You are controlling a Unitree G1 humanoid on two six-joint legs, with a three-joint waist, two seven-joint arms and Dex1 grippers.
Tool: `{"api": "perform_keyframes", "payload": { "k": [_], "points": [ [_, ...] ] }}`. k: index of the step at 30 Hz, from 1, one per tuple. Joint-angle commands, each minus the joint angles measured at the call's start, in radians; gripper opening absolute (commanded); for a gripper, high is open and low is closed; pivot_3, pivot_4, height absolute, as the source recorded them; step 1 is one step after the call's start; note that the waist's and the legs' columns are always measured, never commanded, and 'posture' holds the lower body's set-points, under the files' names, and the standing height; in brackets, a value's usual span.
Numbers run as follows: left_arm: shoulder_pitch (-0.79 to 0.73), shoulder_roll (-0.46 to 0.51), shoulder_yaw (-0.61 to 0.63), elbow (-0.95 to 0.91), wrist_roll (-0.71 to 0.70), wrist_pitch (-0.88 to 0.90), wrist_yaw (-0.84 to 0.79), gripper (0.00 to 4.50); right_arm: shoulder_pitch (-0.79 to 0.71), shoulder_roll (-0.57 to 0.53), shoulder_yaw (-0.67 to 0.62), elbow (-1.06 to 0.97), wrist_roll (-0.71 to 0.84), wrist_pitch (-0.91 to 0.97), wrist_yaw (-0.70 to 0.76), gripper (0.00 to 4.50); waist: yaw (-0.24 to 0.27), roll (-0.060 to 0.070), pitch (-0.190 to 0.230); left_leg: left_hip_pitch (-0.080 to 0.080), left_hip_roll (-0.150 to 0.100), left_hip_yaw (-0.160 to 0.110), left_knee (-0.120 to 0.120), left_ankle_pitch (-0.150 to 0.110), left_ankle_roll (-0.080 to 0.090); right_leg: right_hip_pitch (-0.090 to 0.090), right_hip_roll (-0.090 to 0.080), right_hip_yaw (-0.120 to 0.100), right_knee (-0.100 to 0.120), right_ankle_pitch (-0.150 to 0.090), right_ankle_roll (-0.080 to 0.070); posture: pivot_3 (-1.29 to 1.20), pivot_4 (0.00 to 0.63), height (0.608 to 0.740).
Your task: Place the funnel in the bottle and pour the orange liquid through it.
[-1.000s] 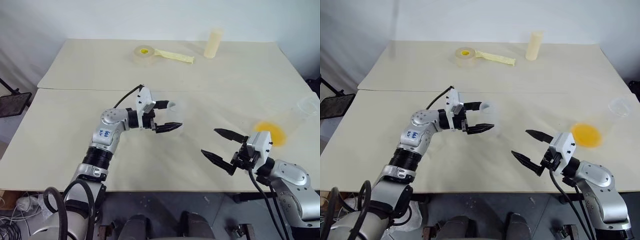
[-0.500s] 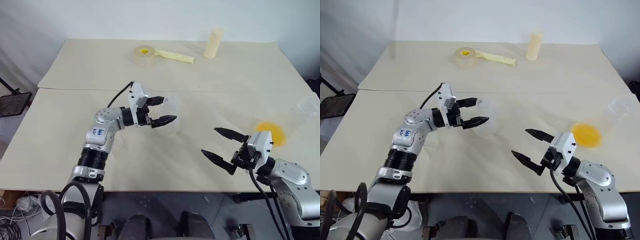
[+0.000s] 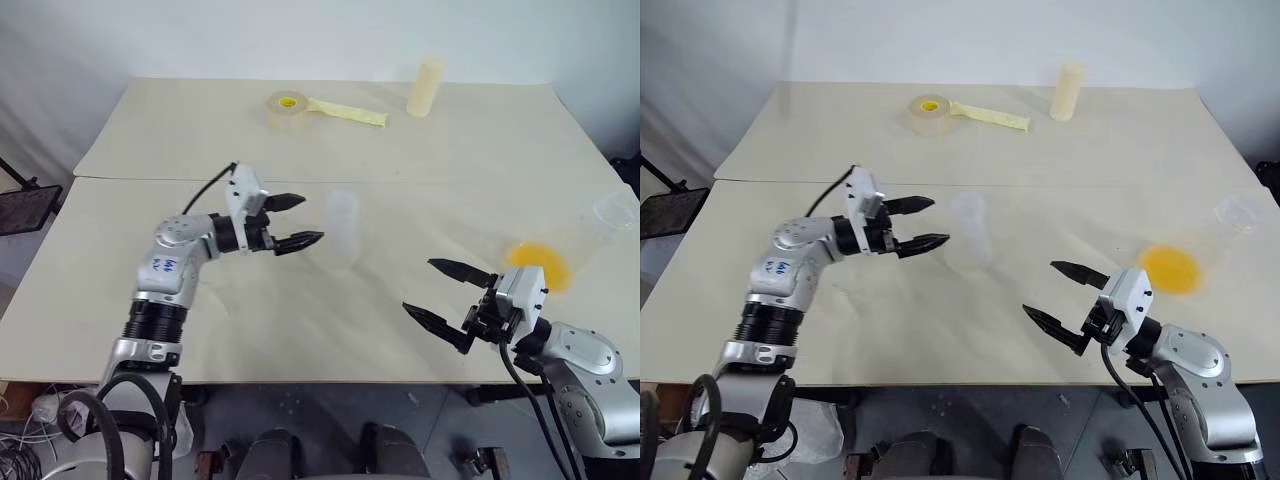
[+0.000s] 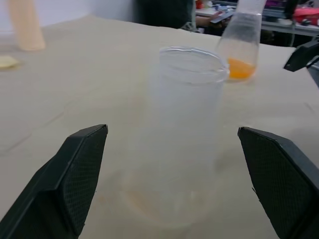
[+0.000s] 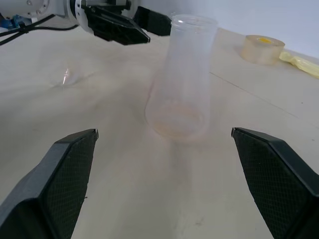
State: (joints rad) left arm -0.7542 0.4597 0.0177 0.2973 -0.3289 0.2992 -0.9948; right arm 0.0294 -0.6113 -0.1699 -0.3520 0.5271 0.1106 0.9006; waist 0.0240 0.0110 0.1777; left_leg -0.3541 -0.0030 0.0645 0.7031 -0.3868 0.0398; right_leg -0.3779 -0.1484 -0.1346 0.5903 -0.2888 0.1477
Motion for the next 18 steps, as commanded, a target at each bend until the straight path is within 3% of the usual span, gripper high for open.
{"api": "perform_keyframes", "payload": {
  "k": [1, 4, 7, 12, 18],
  "points": [
    [0.034, 0.123, 0.126, -0.093, -0.048, 0.036, 0.005, 4.44, -0.004, -0.019, -0.028, -0.022, 0.011, -0.006, 0.013, 4.5, 0.0, 0.0, 0.0, 0.0, 0.0, 0.0, 0.0, 0.0, 0.0, 0.0, 0.0, 0.0, 0.0, 0.0, 0.0, 0.0, 0.15, 0.74],
    [0.182, 0.266, 0.244, -0.208, -0.087, 0.07, -0.021, 4.44, -0.017, -0.028, -0.032, 0.001, 0.015, -0.006, 0.031, 4.5, -0.03, 0.0, 0.0, 0.001, 0.001, 0.001, -0.002, 0.0, -0.001, -0.002, 0.0, 0.001, 0.0, 0.0, 0.0, 0.0, 0.15, 0.74],
    [0.411, 0.312, 0.352, -0.369, -0.141, 0.103, -0.02, 4.44, -0.047, -0.038, -0.015, 0.036, 0.022, 0.0, 0.07, 4.5, -0.031, 0.002, 0.001, 0.002, 0.004, 0.0, -0.005, -0.001, -0.001, -0.003, 0.0, 0.0, 0.001, 0.0, 0.0, 0.0, 0.15, 0.74],
    [0.702, 0.303, 0.523, -0.575, -0.207, 0.155, 0.04, 4.44, -0.12, -0.044, 0.013, 0.103, 0.043, 0.005, 0.155, 4.5, -0.011, -0.003, 0.004, 0.001, 0.004, -0.004, 0.0, 0.0, 0.0, 0.001, -0.001, 0.002, 0.0, 0.0, 0.0, 0.0, 0.15, 0.74],
    [1.05, 0.227, 0.714, -0.79, -0.223, 0.172, 0.097, 4.44, -0.219, -0.044, 0.047, 0.191, 0.038, 0.009, 0.235, 4.5, -0.007, -0.003, 0.004, 0.001, 0.005, -0.004, 0.001, -0.001, -0.001, 0.001, -0.001, 0.003, 0.0, 0.0, 0.0, 0.0, 0.15, 0.74]
  ]
}}
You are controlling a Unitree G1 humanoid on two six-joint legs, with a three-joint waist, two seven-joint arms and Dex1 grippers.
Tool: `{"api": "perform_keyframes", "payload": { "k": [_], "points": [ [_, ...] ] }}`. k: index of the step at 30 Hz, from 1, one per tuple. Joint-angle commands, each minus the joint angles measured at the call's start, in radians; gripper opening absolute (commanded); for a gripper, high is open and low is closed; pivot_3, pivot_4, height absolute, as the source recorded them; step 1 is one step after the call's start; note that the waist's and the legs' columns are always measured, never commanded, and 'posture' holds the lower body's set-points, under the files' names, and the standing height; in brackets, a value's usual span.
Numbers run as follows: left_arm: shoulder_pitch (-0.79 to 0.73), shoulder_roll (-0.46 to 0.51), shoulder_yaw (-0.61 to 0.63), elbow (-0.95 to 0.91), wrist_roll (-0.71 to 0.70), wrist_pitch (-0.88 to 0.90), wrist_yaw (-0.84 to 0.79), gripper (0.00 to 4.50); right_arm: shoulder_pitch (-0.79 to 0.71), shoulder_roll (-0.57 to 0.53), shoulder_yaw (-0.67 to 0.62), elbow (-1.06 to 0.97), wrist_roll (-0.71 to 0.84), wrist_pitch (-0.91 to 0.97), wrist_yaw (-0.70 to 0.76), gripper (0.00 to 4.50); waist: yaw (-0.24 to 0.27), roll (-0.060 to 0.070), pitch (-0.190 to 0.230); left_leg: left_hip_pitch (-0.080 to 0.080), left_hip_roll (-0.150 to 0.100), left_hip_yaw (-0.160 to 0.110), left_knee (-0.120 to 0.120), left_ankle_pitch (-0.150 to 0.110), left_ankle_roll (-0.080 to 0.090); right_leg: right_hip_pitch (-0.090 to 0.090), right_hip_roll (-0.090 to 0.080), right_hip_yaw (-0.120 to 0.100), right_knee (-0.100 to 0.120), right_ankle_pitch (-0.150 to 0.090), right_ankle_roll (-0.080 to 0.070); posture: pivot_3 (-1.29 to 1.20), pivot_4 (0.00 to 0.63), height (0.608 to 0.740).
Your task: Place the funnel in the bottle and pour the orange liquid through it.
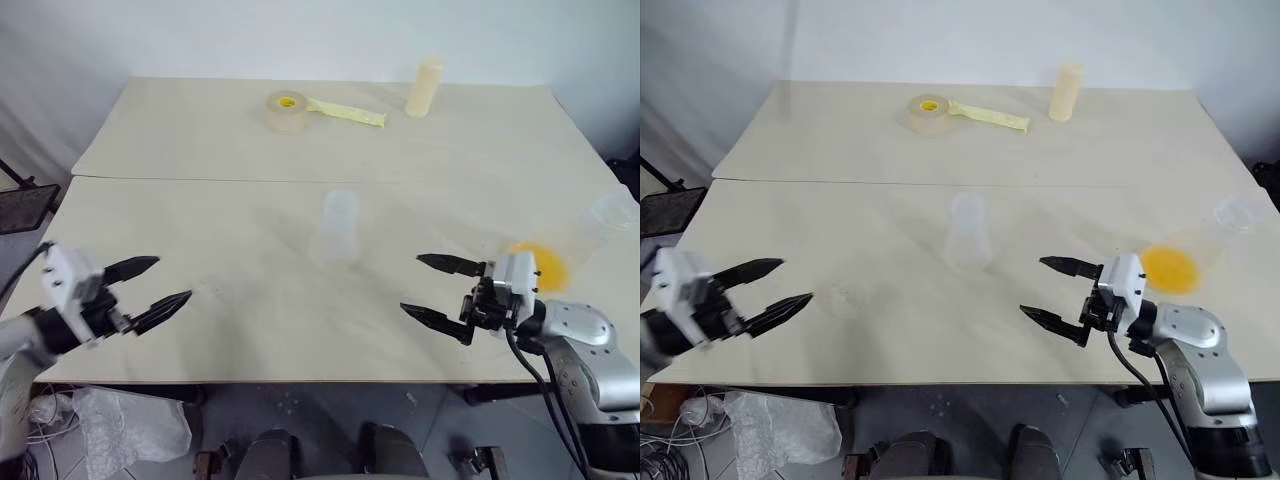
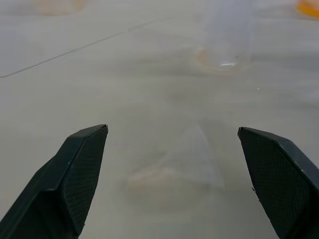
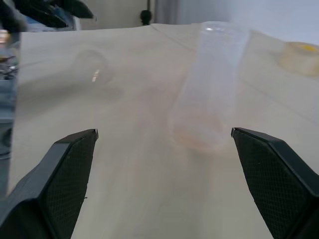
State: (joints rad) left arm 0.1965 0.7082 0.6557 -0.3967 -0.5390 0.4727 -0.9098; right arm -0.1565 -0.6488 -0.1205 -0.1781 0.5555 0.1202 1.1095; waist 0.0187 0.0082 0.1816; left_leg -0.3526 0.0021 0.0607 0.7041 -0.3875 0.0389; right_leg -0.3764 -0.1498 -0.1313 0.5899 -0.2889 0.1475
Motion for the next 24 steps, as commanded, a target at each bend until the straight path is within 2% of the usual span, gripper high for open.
{"api": "perform_keyframes", "payload": {
  "k": [1, 4, 7, 14, 17, 20, 23, 24],
  "points": [
    [0.139, -0.034, 0.088, -0.122, -0.013, -0.006, 0.021, 4.44, -0.048, -0.004, 0.006, 0.027, 0.008, 0.001, 0.034, 4.5, -0.002, 0.0, 0.0, 0.0, 0.0, 0.0, 0.0, 0.0, 0.0, 0.0, 0.0, 0.0, 0.0, 0.0, 0.0, 0.0, 0.15, 0.74],
    [0.17, -0.048, 0.086, -0.173, -0.016, -0.002, 0.074, 4.44, -0.089, 0.008, 0.028, 0.052, 0.001, 0.005, 0.048, 4.5, 0.008, 0.0, 0.0, 0.0, 0.0, 0.0, 0.0, 0.0, 0.0, 0.0, 0.0, 0.0, 0.0, 0.0, 0.0, 0.0, 0.15, 0.74],
    [0.138, -0.033, 0.045, -0.202, 0.002, 0.018, 0.138, 4.44, -0.129, 0.019, 0.046, 0.073, -0.007, 0.01, 0.05, 4.5, 0.008, 0.001, 0.0, 0.0, 0.0, -0.001, 0.0, 0.0, 0.0, 0.001, 0.0, 0.0, 0.0, 0.0, -0.001, 0.0, 0.15, 0.74],
    [-0.022, 0.078, -0.133, -0.226, 0.05, 0.179, 0.27, 4.44, -0.154, 0.026, 0.054, 0.071, -0.014, 0.017, 0.036, 4.5, 0.001, 0.001, 0.0, 0.0, -0.001, 0.0, -0.001, 0.0, 0.0, 0.0, 0.0, 0.0, 0.001, 0.0, -0.001, 0.0, 0.15, 0.74],
    [-0.07, 0.138, -0.197, -0.192, 0.089, 0.201, 0.27, 4.44, -0.145, 0.026, 0.052, 0.054, -0.014, 0.021, 0.022, 4.5, 0.0, 0.002, 0.001, 0.0, -0.001, 0.0, -0.002, 0.0, 0.0, -0.001, 0.0, 0.0, 0.001, 0.0, -0.001, 0.0, 0.15, 0.74],
    [-0.176, 0.232, -0.317, -0.082, 0.165, 0.165, 0.229, 4.44, -0.107, 0.032, 0.041, 0.012, -0.016, 0.024, -0.021, 4.5, 0.006, 0.002, 0.001, 0.0, -0.001, 0.001, -0.002, 0.0, 0.0, -0.002, 0.001, 0.0, 0.001, 0.0, -0.001, 0.0, 0.15, 0.74],
    [-0.256, 0.27, -0.389, -0.007, 0.205, 0.143, 0.206, 4.44, -0.075, 0.034, 0.035, -0.027, -0.016, 0.032, -0.053, 4.5, 0.004, 0.003, 0.002, 0.0, -0.002, 0.002, -0.002, 0.0, -0.001, -0.002, 0.001, 0.0, 0.001, 0.0, -0.001, 0.0, 0.15, 0.74],
    [-0.278, 0.283, -0.415, 0.018, 0.224, 0.142, 0.2, 4.27, -0.062, 0.034, 0.031, -0.041, -0.015, 0.033, -0.066, 4.5, 0.003, 0.003, 0.002, 0.0, -0.002, 0.002, -0.003, 0.0, -0.001, -0.002, 0.001, 0.0, 0.001, 0.0, -0.001, 0.0, 0.15, 0.74]
  ]
}}
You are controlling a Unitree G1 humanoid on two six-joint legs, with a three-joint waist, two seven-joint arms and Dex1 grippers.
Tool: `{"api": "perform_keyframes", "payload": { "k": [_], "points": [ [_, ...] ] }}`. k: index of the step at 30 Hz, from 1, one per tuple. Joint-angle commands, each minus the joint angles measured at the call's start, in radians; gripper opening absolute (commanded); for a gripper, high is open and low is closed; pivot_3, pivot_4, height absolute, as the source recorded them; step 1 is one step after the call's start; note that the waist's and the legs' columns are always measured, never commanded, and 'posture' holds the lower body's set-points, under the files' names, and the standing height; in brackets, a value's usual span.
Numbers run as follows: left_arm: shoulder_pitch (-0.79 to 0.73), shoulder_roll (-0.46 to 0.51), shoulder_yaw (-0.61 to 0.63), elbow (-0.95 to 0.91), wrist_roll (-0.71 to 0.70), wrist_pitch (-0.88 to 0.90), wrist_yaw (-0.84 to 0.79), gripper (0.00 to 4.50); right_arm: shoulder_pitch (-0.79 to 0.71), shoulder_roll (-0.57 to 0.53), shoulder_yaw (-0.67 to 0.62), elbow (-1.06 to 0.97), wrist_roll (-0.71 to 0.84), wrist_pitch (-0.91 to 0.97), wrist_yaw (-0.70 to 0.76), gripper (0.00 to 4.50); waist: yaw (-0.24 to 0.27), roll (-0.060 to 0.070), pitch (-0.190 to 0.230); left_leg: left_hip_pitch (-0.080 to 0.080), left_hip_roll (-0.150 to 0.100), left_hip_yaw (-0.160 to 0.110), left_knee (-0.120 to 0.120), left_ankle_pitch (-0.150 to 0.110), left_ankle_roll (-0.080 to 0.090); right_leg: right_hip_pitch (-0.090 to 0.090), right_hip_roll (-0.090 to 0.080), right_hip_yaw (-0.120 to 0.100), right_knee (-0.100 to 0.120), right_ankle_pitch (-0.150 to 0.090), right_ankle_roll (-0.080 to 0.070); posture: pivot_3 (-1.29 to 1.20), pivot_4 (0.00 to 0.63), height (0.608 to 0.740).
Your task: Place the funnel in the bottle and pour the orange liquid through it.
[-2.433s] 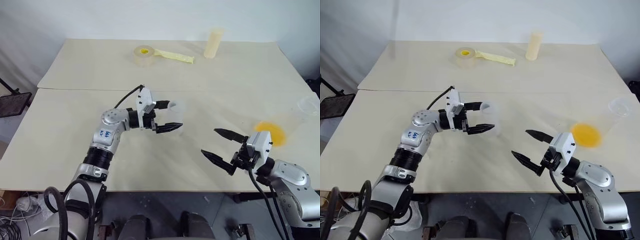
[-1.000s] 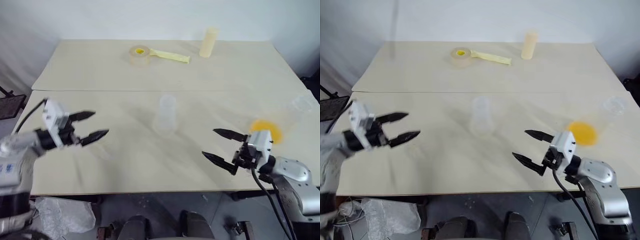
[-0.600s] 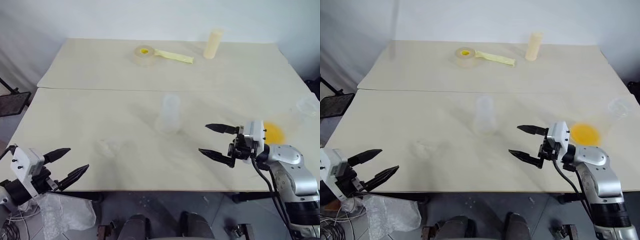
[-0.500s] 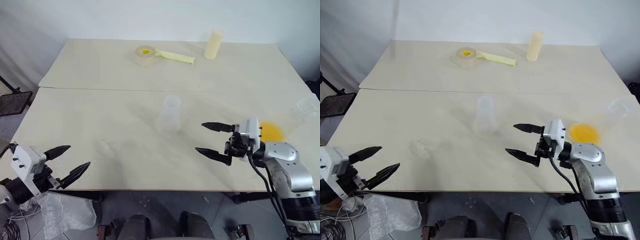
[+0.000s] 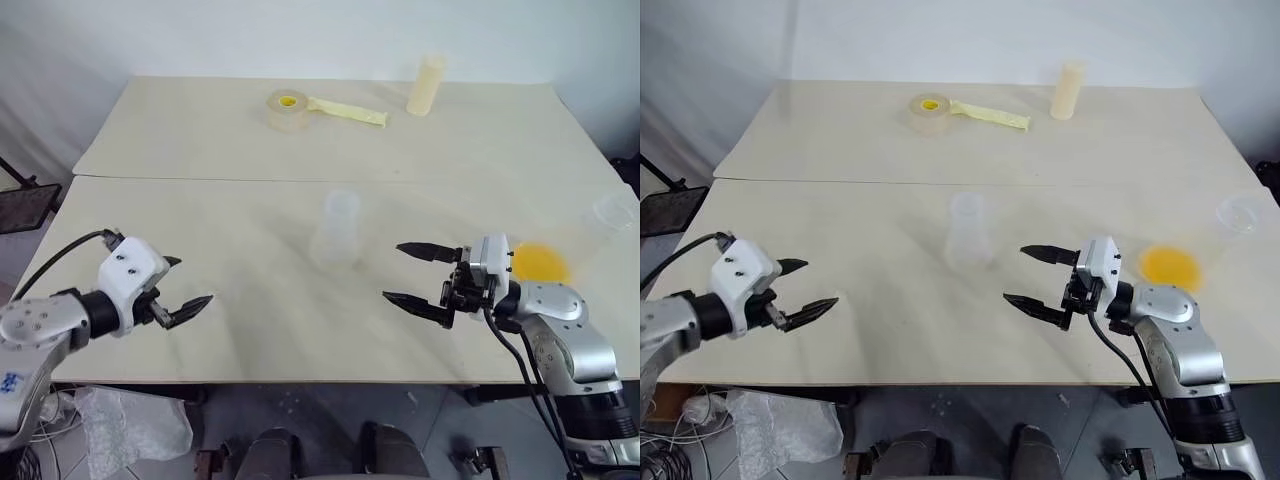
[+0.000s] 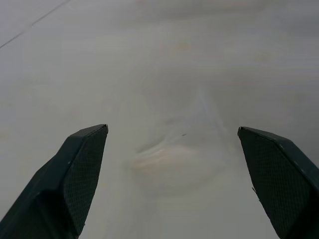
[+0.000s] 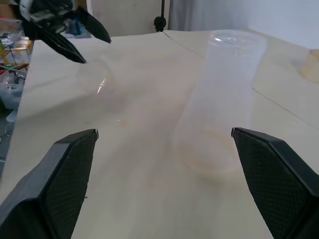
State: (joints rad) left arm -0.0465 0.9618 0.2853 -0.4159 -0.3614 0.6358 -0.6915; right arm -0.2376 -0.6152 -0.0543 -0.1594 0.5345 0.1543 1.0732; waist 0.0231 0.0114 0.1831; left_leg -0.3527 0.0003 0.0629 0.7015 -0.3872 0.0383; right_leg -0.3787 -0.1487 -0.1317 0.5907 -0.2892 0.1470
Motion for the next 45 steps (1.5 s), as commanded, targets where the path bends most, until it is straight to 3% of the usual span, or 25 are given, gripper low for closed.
{"api": "perform_keyframes", "payload": {
  "k": [1, 8, 13, 18, 26, 35, 39, 45],
  "points": [
    [-0.054, 0.037, -0.069, 0.061, 0.065, -0.025, -0.023, 4.02, 0.032, 0.001, -0.04, -0.072, 0.007, 0.0, -0.041, 4.5, -0.002, 0.0, 0.0, 0.0, 0.0, 0.001, -0.001, 0.0, 0.0, 0.0, 0.0, 0.0, 0.0, 0.0, 0.0, 0.0, 0.15, 0.74],
    [-0.171, 0.006, -0.153, 0.187, 0.11, -0.118, -0.066, 1.84, 0.079, 0.002, -0.053, -0.114, 0.009, 0.0, -0.082, 4.5, -0.002, 0.0, 0.0, -0.001, -0.002, 0.004, -0.002, 0.0, 0.0, -0.004, 0.001, 0.0, 0.001, 0.0, 0.0, 0.0, 0.15, 0.74],
    [-0.221, 0.013, -0.147, 0.216, 0.112, -0.108, -0.082, 0.09, 0.104, -0.002, -0.065, -0.115, 0.011, -0.015, -0.081, 4.5, -0.002, 0.0, 0.0, -0.001, -0.002, 0.004, -0.002, 0.0, -0.001, -0.004, 0.001, 0.0, 0.001, 0.0, 0.0, 0.0, 0.15, 0.74],
    [-0.255, 0.009, -0.091, 0.206, 0.063, -0.067, -0.089, 0.04, 0.119, 0.002, -0.068, -0.111, 0.009, -0.03, -0.08, 4.5, -0.001, 0.0, 0.0, -0.001, -0.002, 0.004, -0.001, 0.0, 0.0, -0.004, 0.001, 0.0, 0.001, 0.0, 0.0, 0.0, 0.15, 0.74],
    [-0.454, -0.085, 0.031, 0.16, -0.197, 0.164, -0.055, 0.04, 0.09, 0.005, -0.077, -0.101, 0.038, -0.03, -0.072, 4.5, 0.001, 0.0, 0.0, -0.002, -0.001, 0.002, 0.0, 0.0, 0.0, -0.004, 0.0, 0.0, 0.003, 0.0, 0.0, 0.0, 0.15, 0.74],
    [-0.724, -0.199, -0.035, 0.286, -0.28, 0.302, 0.005, 0.04, 0.033, 0.024, -0.067, -0.101, 0.043, -0.031, -0.086, 4.5, 0.001, 0.0, 0.0, -0.002, -0.003, 0.002, 0.001, 0.0, 0.0, -0.004, 0.001, 0.0, 0.003, 0.0, 0.0, 0.0, 0.15, 0.74],
    [-0.891, -0.291, -0.066, 0.425, -0.31, 0.393, 0.031, 0.04, 0.023, 0.037, -0.059, -0.105, 0.031, -0.03, -0.094, 4.5, 0.003, -0.001, 0.001, -0.002, -0.004, 0.001, 0.002, 0.0, 0.0, -0.004, 0.001, 0.0, 0.004, 0.0, 0.0, 0.0, 0.15, 0.74],
    [-1.095, -0.335, -0.113, 0.606, -0.329, 0.584, 0.021, 0.04, 0.038, 0.045, -0.061, -0.126, 0.023, -0.035, -0.115, 4.5, -0.003, -0.001, 0.001, -0.002, -0.004, 0.002, 0.001, 0.0, 0.0, -0.005, 0.001, -0.001, 0.004, 0.0, 0.001, 0.0, 0.15, 0.74]
  ]
}}
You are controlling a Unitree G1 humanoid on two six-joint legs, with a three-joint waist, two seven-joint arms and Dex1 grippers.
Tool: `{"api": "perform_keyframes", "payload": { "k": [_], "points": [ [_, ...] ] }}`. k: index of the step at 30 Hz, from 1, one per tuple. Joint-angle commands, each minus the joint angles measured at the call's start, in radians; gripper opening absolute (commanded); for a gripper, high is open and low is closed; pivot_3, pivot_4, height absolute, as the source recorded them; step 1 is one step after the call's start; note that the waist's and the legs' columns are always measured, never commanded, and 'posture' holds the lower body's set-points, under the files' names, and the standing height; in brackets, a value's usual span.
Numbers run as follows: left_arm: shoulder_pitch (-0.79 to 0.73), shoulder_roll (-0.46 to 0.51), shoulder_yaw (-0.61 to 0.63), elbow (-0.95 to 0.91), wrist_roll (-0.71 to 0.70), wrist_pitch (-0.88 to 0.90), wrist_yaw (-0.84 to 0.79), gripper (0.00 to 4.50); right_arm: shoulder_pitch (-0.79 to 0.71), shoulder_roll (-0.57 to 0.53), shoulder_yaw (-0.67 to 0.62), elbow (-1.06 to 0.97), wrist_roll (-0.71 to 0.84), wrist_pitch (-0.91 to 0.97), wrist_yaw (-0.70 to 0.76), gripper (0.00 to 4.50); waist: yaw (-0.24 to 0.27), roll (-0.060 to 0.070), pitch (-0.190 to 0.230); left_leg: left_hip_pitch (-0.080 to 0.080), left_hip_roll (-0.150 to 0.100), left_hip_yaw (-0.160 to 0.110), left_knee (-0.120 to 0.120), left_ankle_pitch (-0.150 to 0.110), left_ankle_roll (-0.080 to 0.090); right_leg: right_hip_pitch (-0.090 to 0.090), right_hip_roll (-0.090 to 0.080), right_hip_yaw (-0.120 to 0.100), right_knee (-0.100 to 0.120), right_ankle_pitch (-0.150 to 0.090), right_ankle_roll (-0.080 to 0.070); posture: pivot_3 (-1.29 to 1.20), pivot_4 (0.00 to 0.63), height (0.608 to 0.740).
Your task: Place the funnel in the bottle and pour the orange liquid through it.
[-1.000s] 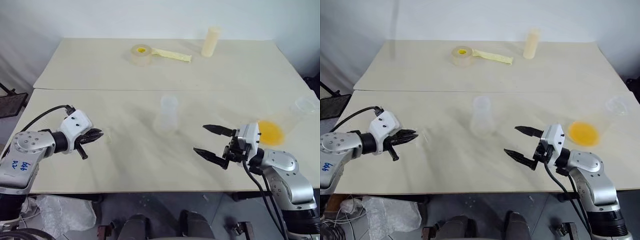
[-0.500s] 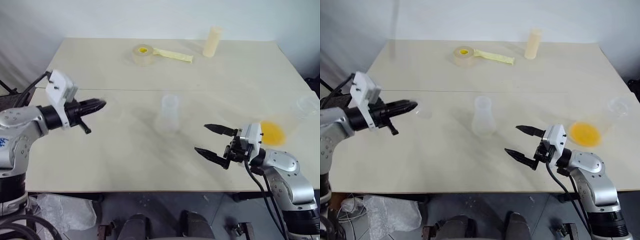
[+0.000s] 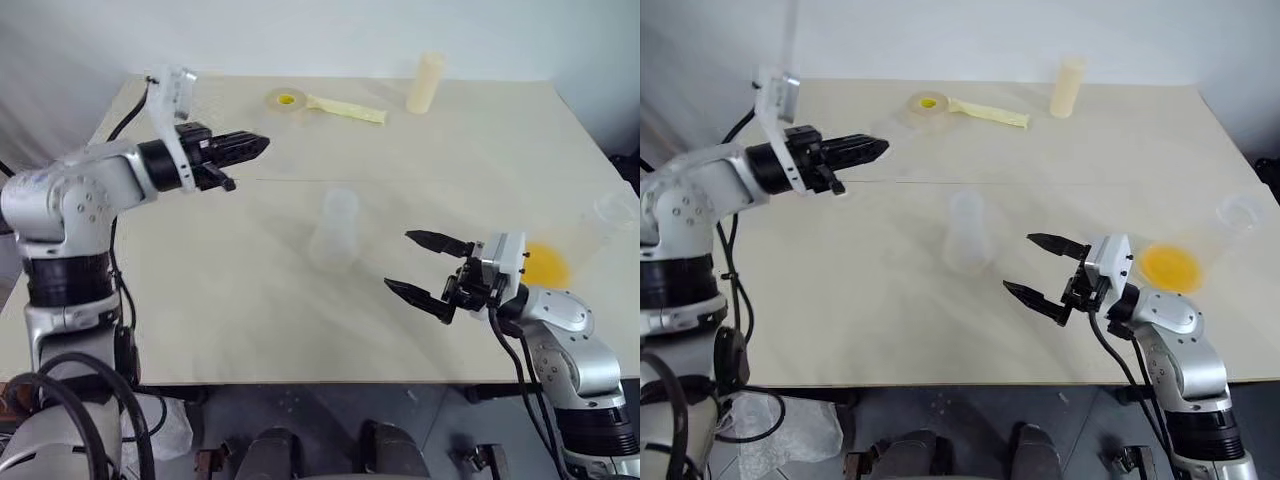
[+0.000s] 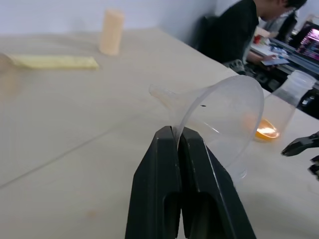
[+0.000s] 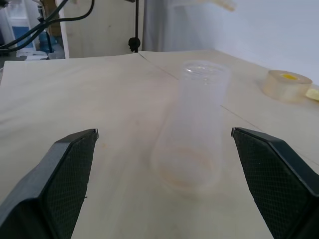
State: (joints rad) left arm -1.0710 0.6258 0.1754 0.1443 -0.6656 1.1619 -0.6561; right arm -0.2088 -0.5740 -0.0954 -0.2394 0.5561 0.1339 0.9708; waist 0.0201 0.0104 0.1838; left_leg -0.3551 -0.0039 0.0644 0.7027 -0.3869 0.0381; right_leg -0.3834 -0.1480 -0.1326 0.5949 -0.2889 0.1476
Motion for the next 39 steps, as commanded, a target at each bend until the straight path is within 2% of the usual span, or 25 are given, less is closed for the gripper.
{"api": "perform_keyframes", "payload": {
  "k": [1, 10, 22, 29, 39],
  "points": [
    [-0.104, 0.0, -0.011, 0.081, -0.028, 0.092, -0.027, 0.04, 0.016, 0.006, -0.02, -0.051, 0.0, -0.016, -0.018, 4.5, -0.001, 0.0, 0.0, 0.0, 0.0, 0.0, 0.0, 0.0, 0.0, 0.0, 0.0, 0.0, 0.0, 0.0, 0.0, 0.0, 0.15, 0.74],
    [-0.356, 0.042, -0.17, 0.38, 0.005, 0.297, -0.2, 0.04, 0.079, 0.014, -0.027, -0.111, -0.008, -0.017, -0.073, 4.5, -0.004, 0.0, 0.0, 0.0, 0.0, 0.001, -0.001, 0.0, 0.0, -0.001, 0.0, 0.0, 0.001, 0.0, 0.0, 0.0, 0.15, 0.74],
    [-0.47, 0.068, -0.444, 0.545, 0.147, 0.203, -0.459, 0.04, 0.136, 0.015, -0.028, -0.153, -0.013, -0.03, -0.106, 4.5, -0.006, 0.0, 0.0, -0.006, 0.0, 0.003, 0.0, 0.0, 0.0, -0.009, 0.0, 0.001, 0.003, 0.0, 0.0, 0.0, 0.15, 0.74],
    [-0.511, 0.068, -0.503, 0.6, 0.207, 0.165, -0.589, 0.04, 0.161, 0.018, -0.028, -0.168, -0.02, -0.039, -0.122, 4.5, -0.006, 0.0, 0.0, -0.013, 0.0, 0.003, 0.004, 0.0, 0.0, -0.012, 0.0, 0.0, 0.004, 0.0, 0.0, 0.0, 0.15, 0.74],
    [-0.513, 0.083, -0.54, 0.581, 0.229, 0.183, -0.719, 0.04, 0.183, 0.013, -0.033, -0.169, -0.021, -0.049, -0.123, 4.5, -0.004, 0.0, 0.0, -0.015, 0.0, 0.002, 0.009, 0.0, 0.0, -0.012, 0.0, 0.0, 0.006, 0.0, 0.0, 0.0, 0.15, 0.74]
  ]
}}
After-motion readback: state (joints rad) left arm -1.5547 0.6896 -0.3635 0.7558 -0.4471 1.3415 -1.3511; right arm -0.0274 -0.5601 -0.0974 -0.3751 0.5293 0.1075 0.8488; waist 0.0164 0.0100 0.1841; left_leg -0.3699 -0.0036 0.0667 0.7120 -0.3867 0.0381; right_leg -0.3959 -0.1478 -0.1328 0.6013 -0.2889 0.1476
